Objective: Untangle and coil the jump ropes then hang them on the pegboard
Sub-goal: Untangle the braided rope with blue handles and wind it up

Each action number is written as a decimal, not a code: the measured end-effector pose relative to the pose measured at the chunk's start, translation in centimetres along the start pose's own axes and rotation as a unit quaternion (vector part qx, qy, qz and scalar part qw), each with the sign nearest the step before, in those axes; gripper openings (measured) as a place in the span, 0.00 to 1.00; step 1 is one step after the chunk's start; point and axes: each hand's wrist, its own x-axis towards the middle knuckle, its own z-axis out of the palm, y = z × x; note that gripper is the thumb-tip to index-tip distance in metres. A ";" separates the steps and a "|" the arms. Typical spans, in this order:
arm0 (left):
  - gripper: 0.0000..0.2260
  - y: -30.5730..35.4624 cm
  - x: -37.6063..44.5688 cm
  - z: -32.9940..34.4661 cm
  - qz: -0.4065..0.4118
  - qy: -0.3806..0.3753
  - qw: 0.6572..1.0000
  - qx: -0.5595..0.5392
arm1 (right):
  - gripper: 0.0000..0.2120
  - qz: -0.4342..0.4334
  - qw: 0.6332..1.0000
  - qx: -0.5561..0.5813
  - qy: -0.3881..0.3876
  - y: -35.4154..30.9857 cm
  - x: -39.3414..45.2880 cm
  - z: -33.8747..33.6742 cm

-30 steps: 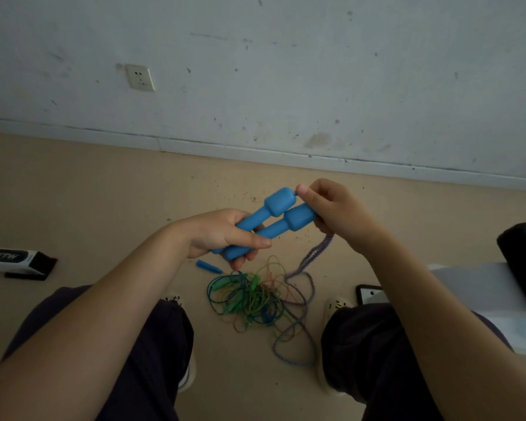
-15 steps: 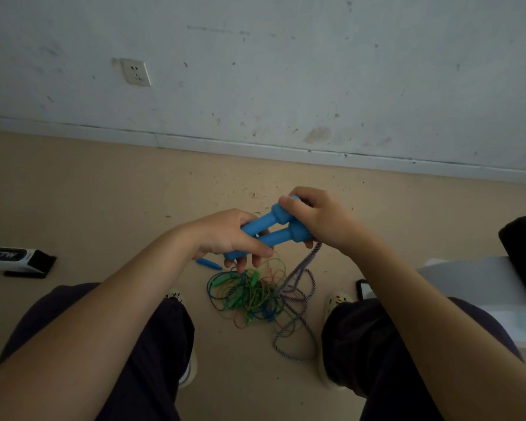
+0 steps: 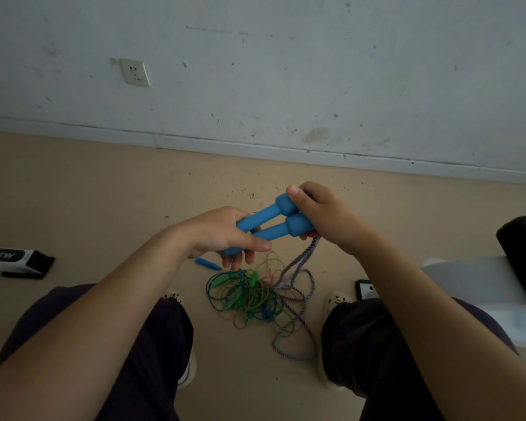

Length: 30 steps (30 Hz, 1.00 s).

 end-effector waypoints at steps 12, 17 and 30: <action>0.09 0.3 0.4 -0.9 0.083 0.267 0.925 -0.259 | 0.03 0.022 0.997 -0.009 0.070 0.8 0.9 0.0; 0.07 -0.2 0.7 -0.5 0.041 0.231 0.957 -0.170 | 0.03 0.004 0.994 -0.113 -0.007 0.3 0.5 1.1; 0.22 0.6 -0.2 0.1 -0.056 0.034 0.990 0.127 | 0.09 -0.105 0.992 -0.060 -0.026 -1.1 0.0 0.3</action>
